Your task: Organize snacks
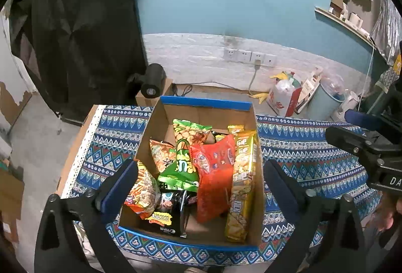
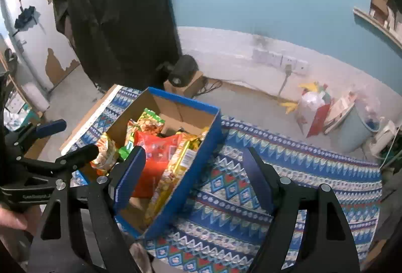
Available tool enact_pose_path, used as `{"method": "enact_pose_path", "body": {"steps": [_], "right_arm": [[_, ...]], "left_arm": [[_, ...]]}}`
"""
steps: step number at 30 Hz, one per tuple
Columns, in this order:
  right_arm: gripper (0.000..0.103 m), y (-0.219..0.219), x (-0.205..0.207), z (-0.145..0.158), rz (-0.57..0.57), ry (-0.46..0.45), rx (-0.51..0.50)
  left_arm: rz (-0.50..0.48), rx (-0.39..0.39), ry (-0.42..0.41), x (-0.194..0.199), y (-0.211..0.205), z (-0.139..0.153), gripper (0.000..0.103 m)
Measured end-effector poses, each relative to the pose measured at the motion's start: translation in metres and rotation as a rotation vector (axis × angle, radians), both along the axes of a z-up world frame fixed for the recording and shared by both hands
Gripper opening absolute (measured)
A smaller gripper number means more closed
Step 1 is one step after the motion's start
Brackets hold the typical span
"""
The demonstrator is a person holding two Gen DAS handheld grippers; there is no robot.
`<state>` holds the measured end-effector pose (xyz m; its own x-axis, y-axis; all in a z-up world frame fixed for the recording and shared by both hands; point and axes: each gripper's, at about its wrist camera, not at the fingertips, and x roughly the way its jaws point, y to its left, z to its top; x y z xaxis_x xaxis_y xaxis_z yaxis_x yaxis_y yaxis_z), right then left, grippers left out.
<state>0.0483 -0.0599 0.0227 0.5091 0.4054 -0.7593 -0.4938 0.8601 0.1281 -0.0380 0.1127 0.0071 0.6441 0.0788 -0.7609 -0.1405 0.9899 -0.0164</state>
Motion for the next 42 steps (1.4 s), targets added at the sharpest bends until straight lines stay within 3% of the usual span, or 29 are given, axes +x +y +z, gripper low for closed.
{"method": "enact_pose_path", "body": {"steps": [6, 42], "right_arm": [[0.079, -0.009, -0.004, 0.005, 0.004, -0.034, -0.016], [0.079, -0.026, -0.004, -0.003, 0.001, -0.005, -0.029]], "left_arm": [[-0.006, 0.008, -0.020, 0.000, -0.008, 0.005, 0.102], [-0.037, 0.038, 0.010, 0.000, -0.027, 0.000, 0.102]]}}
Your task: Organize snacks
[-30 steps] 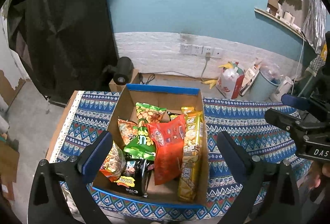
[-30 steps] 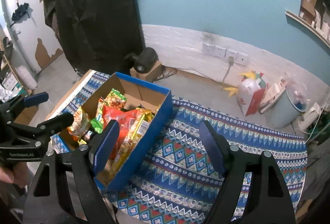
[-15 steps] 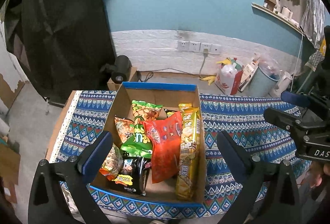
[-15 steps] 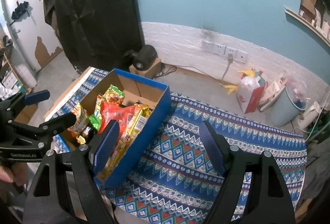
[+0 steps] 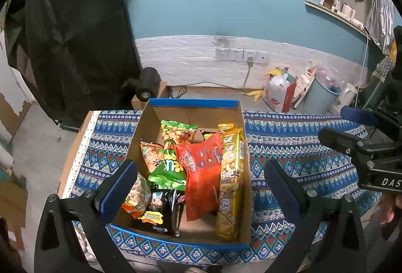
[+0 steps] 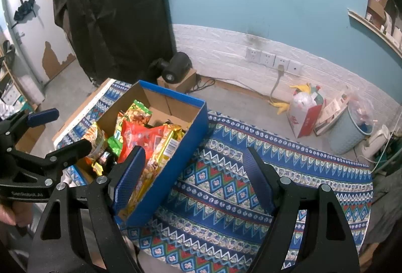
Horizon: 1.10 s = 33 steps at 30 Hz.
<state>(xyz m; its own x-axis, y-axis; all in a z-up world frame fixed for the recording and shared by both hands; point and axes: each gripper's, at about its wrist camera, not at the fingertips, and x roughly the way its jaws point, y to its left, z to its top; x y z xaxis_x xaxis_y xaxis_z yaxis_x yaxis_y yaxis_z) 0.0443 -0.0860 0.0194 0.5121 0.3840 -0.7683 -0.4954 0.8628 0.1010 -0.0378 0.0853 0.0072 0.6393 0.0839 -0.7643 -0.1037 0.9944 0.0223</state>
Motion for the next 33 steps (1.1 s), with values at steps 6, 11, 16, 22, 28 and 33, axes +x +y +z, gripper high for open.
{"method": "enact_pose_path", "body": {"steps": [6, 11, 16, 22, 28, 33], "right_arm": [[0.079, -0.0004, 0.0000, -0.0006, -0.001, -0.001, -0.002], [0.079, -0.0016, -0.0003, -0.0006, 0.003, -0.001, -0.002], [0.079, -0.0030, -0.0006, -0.0009, 0.003, -0.002, -0.003], [0.079, -0.0030, -0.0007, -0.0006, 0.004, -0.003, -0.005], [0.079, -0.0048, -0.0009, -0.0009, 0.005, -0.004, -0.007], [0.079, -0.0064, -0.0008, -0.0006, 0.006, -0.006, -0.006]], "left_arm": [[0.008, -0.006, 0.000, -0.0006, 0.0008, 0.0002, 0.102], [0.009, 0.007, -0.003, -0.0013, -0.0007, 0.0000, 0.102], [0.012, 0.030, 0.004, -0.0008, -0.0032, -0.0026, 0.102], [0.014, 0.020, 0.012, -0.0009, -0.0026, -0.0029, 0.102], [0.017, 0.003, 0.014, -0.0016, -0.0006, -0.0027, 0.102], [0.025, -0.021, 0.030, -0.0011, 0.0021, -0.0058, 0.102]]}}
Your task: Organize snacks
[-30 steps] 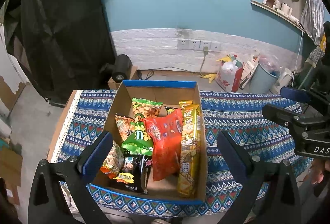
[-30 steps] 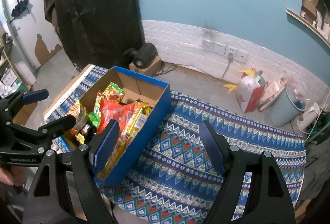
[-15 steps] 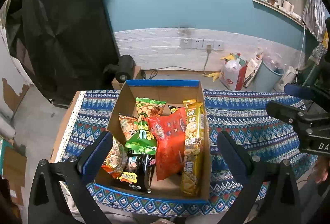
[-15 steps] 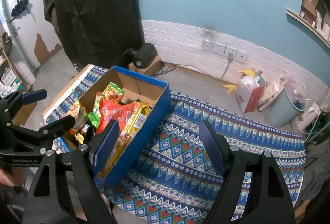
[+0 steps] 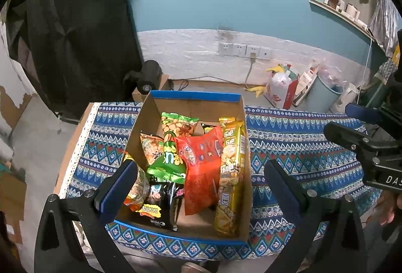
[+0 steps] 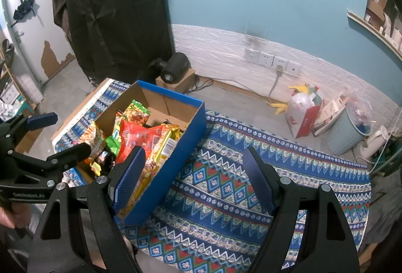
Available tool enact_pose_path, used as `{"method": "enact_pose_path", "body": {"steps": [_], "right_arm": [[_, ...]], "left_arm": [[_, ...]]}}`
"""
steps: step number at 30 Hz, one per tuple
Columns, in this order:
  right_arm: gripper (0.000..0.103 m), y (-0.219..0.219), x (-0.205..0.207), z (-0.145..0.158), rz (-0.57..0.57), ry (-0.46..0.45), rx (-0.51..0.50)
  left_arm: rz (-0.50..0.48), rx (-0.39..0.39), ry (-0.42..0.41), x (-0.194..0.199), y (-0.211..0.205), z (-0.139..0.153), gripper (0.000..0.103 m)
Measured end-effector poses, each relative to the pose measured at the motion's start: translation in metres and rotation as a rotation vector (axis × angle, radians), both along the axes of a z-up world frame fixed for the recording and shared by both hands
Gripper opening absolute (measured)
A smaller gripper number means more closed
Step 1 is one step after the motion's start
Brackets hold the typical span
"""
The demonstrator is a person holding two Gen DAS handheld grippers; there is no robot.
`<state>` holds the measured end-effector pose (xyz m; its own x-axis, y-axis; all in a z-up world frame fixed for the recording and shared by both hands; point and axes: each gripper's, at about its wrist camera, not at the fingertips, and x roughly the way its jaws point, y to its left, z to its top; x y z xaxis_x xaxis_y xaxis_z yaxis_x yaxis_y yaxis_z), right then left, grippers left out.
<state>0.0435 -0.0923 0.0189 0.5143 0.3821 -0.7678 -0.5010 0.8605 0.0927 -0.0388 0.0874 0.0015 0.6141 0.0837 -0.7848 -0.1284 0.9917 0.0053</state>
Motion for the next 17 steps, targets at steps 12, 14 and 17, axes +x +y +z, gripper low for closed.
{"method": "enact_pose_path", "body": {"steps": [12, 14, 17], "right_arm": [[0.079, -0.0028, 0.0005, 0.0022, 0.001, -0.002, -0.001], [0.079, -0.0020, 0.0002, 0.0019, 0.002, -0.003, -0.002], [0.079, -0.0033, 0.0006, 0.0026, 0.002, -0.003, -0.002]], "left_arm": [[-0.004, 0.001, -0.002, -0.0016, -0.0029, -0.0003, 0.102], [-0.005, 0.005, -0.005, -0.0022, -0.0036, -0.0006, 0.102], [-0.006, 0.004, -0.002, -0.0022, -0.0043, -0.0009, 0.102]]}}
